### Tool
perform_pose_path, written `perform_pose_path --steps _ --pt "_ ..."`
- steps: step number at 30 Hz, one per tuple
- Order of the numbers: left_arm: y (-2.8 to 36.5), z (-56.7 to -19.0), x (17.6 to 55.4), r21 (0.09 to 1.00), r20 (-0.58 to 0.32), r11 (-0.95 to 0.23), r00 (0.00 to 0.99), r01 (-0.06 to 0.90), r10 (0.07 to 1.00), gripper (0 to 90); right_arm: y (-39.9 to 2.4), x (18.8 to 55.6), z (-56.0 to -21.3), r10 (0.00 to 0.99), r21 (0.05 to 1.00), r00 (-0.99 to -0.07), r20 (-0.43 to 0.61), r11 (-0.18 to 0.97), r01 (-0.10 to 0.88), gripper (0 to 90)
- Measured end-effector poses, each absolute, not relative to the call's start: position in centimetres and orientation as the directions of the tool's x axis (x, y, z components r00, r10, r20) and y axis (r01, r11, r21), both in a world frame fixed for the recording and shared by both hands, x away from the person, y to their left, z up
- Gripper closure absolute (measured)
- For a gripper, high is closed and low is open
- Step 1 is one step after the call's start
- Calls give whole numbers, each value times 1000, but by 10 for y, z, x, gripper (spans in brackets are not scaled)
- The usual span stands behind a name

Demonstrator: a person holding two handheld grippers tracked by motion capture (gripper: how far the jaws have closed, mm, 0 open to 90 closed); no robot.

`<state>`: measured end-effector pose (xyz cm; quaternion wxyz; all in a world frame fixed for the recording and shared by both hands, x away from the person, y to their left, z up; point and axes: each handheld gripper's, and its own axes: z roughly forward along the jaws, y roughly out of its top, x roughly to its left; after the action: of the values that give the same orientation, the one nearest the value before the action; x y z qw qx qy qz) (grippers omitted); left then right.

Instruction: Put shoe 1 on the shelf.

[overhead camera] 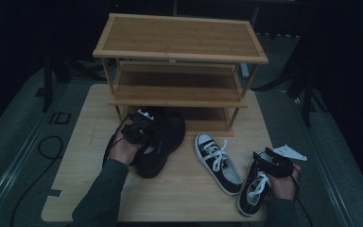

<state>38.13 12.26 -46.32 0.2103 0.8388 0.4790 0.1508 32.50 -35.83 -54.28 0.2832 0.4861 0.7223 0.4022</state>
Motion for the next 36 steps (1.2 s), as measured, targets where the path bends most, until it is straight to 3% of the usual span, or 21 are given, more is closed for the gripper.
perform_pose_path --steps 36 --pt "89 -465 416 538 93 -392 409 746 908 852 -359 325 -543 929 857 -369 -17 204 474 400"
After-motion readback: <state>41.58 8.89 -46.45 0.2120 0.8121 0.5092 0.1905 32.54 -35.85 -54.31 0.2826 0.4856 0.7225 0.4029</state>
